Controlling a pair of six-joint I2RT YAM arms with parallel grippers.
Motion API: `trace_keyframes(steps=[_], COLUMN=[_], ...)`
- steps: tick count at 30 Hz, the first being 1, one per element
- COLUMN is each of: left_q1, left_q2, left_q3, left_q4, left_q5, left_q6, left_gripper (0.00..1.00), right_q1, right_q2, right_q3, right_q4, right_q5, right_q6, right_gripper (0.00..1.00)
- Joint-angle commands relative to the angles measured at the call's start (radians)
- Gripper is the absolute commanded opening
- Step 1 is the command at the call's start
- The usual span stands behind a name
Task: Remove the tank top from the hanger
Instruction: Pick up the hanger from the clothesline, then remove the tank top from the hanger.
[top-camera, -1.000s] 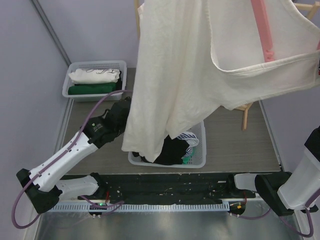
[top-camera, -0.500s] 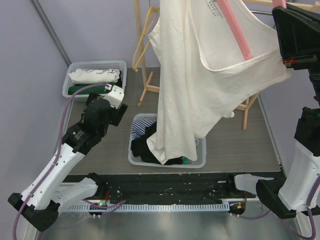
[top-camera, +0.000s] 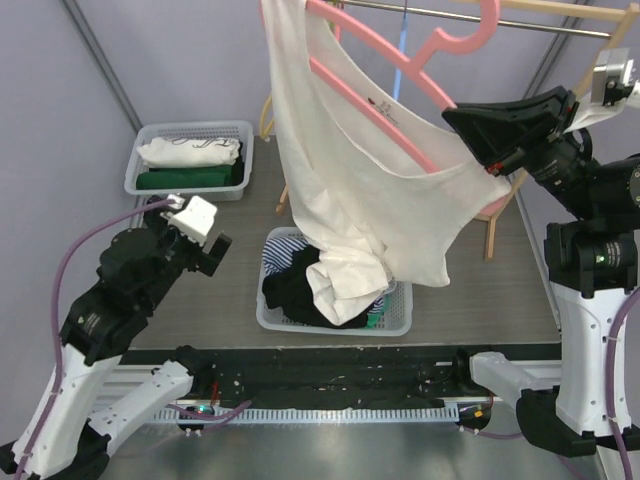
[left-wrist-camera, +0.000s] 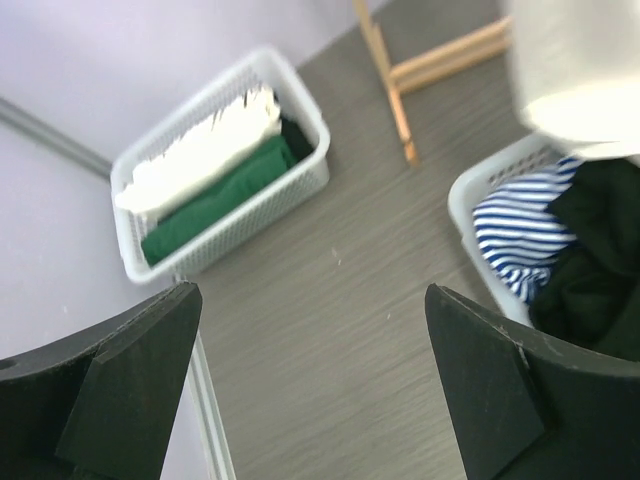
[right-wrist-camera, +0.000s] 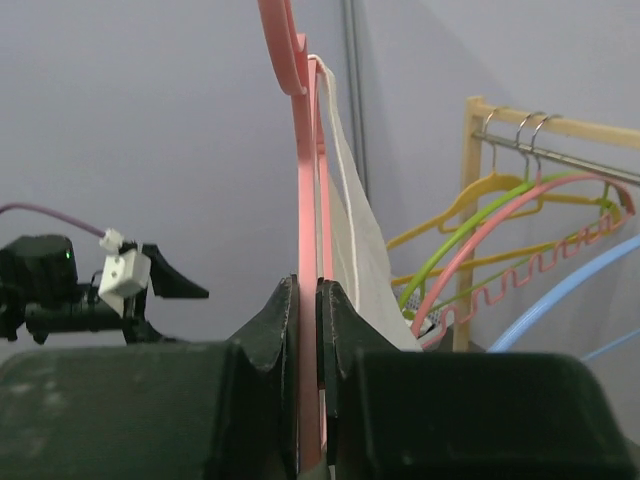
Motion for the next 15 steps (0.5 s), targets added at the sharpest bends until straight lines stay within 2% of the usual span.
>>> trace_keyframes(steps=[1, 8, 11, 15], left_q1=[0.005, 0.005, 0.005, 0.005], left_q2=[-0.036, 0.027, 0.065, 0.105], left_q3=[0.098, 0.228, 0.269, 0.335], left_q4=[0.019, 0.014, 0.008, -0.018], left_q5=[0.152, 0.254, 0.277, 0.382], left_q6=[0.005, -0.026, -0.026, -0.026], left_gripper=[1.0, 1.0, 1.0, 1.0], right_q1=[-0.004, -0.002, 0.007, 0.029], right_q2=[-0.111, -0.232, -0.263, -0.275], right_q3=[-0.098, -0.325, -0.373, -0.381], right_q4=[0.095, 0.179, 0.26, 0.266], right_q5=[-0.12, -0.249, -0.297, -0.352], right_q6=[0.026, 0.117, 0.195, 0.215], right_gripper=[0.01, 0.01, 0.01, 0.01])
